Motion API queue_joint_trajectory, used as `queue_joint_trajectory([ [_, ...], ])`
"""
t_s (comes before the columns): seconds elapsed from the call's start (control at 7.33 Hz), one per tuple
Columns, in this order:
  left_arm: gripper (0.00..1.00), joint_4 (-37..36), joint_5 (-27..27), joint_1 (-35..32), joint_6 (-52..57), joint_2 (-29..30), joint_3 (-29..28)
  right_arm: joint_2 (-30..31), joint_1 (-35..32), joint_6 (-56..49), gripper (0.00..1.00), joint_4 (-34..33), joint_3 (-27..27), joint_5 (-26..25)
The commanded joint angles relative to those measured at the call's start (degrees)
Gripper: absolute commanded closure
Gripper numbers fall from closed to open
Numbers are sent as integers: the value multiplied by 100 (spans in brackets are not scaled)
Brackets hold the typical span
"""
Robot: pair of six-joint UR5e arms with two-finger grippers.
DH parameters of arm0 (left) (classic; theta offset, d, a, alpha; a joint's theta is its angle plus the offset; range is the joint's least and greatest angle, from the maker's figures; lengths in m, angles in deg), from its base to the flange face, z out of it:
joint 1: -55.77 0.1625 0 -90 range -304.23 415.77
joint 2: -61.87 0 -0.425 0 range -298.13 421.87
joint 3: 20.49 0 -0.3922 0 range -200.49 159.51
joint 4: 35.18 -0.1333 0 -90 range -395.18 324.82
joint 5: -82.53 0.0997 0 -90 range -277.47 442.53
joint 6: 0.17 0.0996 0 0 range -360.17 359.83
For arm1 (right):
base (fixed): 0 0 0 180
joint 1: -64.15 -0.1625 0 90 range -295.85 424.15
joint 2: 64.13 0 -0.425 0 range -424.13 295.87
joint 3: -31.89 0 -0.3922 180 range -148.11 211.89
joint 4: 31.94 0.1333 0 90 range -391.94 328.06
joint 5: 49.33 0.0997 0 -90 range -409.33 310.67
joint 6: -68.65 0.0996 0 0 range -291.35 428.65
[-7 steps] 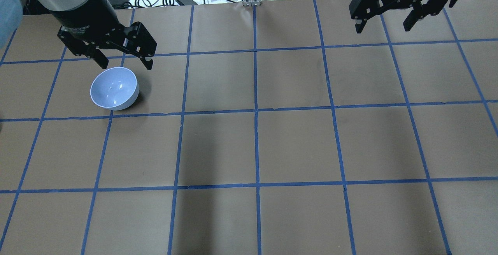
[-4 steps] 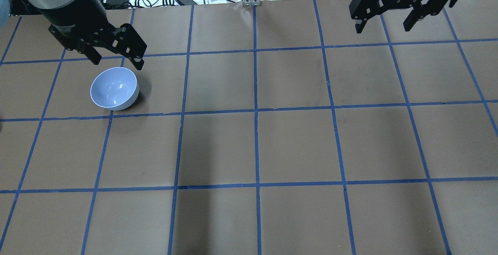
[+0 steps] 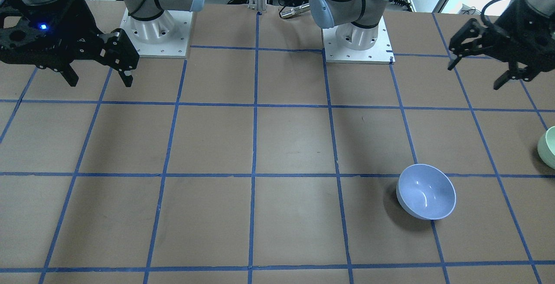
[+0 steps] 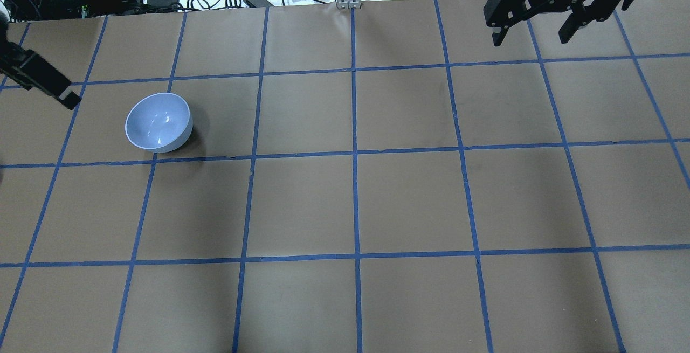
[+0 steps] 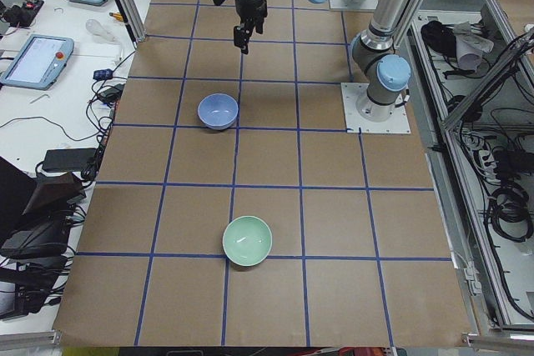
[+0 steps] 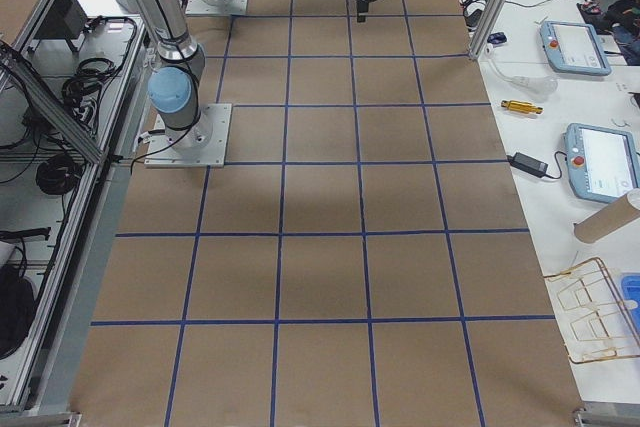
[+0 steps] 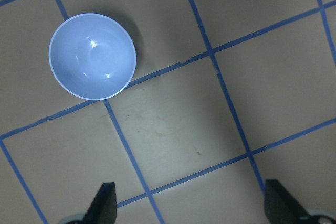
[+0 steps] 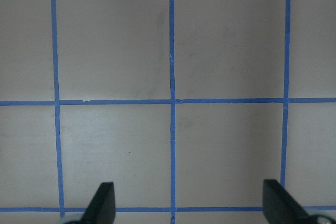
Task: Stack green bowl on blue bowl
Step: 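Move the left gripper back toward the robot, away from the blue bowl, then grasp the mint-green bowl rim with the left gripper near the robot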
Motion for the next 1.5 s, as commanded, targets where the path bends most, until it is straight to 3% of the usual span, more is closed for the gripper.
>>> queue_joint_trajectory([
  [0.0, 0, -557, 62, 1465, 2557, 597, 62, 0, 0, -3, 0, 0, 0, -8],
  [0.14, 0, -1206, 446, 1844, 3733, 1019, 88, 0, 0, -3, 0, 0, 0, -8],
  [0.41, 0, -2208, 511, 2583, 6167, 1758, 62, 9, 0, -3, 0, 0, 0, -8],
  [0.68, 0, -2434, 494, 3023, 7596, 2286, 1, 0, 0, -3, 0, 0, 0, 0],
  [0.95, 0, -3196, 441, 3235, 8198, 2831, -78, 0, 0, -3, 0, 0, 0, 0],
  [1.36, 0, -3322, 124, 3324, 8877, 3430, -298, 0, 0, -3, 0, 0, 0, 0],
])
